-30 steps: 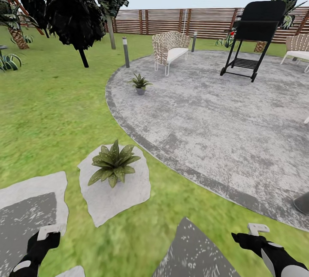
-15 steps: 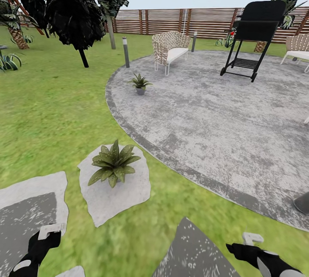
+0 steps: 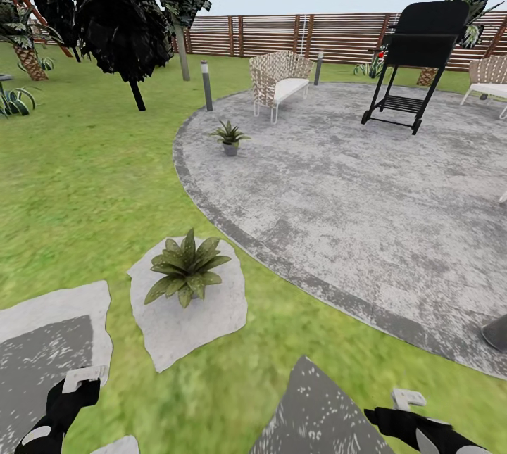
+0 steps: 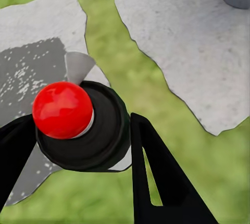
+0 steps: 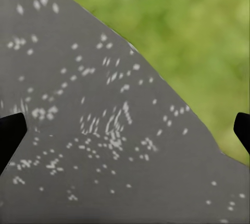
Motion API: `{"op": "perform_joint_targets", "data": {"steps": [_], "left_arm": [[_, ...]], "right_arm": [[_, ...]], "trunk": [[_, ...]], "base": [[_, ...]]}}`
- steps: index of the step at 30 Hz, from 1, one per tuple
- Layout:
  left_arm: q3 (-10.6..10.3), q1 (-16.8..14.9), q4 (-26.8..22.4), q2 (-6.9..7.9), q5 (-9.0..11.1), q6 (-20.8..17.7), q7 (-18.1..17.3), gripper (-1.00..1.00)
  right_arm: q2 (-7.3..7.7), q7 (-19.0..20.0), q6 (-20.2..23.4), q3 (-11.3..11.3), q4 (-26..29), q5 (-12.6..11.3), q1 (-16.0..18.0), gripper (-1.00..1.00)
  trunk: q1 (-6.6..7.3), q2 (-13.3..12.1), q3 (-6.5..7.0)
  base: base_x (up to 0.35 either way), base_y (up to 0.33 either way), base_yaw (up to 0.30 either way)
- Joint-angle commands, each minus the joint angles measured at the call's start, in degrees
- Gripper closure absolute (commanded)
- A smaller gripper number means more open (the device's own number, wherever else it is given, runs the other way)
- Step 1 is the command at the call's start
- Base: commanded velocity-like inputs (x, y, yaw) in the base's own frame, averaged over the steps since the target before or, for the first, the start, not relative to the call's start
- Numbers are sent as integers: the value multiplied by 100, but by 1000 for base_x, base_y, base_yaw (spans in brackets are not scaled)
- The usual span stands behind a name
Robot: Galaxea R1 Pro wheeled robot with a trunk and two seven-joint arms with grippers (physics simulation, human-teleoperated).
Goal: Pick up the pesticide atomizer in the garden and spray insectifuge to fully cover both potted plants in the garden.
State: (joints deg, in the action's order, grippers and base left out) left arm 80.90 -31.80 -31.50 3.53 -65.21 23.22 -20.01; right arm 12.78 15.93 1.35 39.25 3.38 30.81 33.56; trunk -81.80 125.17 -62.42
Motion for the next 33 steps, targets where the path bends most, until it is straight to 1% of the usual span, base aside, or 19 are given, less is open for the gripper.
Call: {"op": "perform_joint_targets", "data": {"steps": [1, 21, 23, 26, 28, 33], "left_arm": [[48, -10, -5, -1, -36, 33, -38, 100], [48, -10, -5, 2, -36, 35, -34, 100], [48, -10, -5, 0, -36, 35, -37, 100], [48, -10, -5, 3, -36, 35, -37, 100], [48, -10, -5, 5, -36, 34, -37, 100], [48, -10, -7, 5, -36, 33, -35, 100]], "right_arm": [[-2, 30, 14, 53, 9, 48, 2, -100], [-13, 24, 14, 51, -3, 48, 2, -100], [-59, 24, 14, 51, -3, 48, 2, -100], [-192, 24, 14, 55, -1, 48, 2, -100], [-248, 24, 14, 56, 1, 48, 2, -100], [-298, 24, 14, 60, 4, 48, 2, -100]], "trunk": [[1, 2, -4], [1, 2, -4], [1, 2, -4], [1, 2, -4], [1, 2, -4], [1, 2, -4]], "base": [[0, 0, 0], [0, 0, 0], [0, 0, 0], [0, 0, 0], [0, 0, 0], [0, 0, 0]]}}
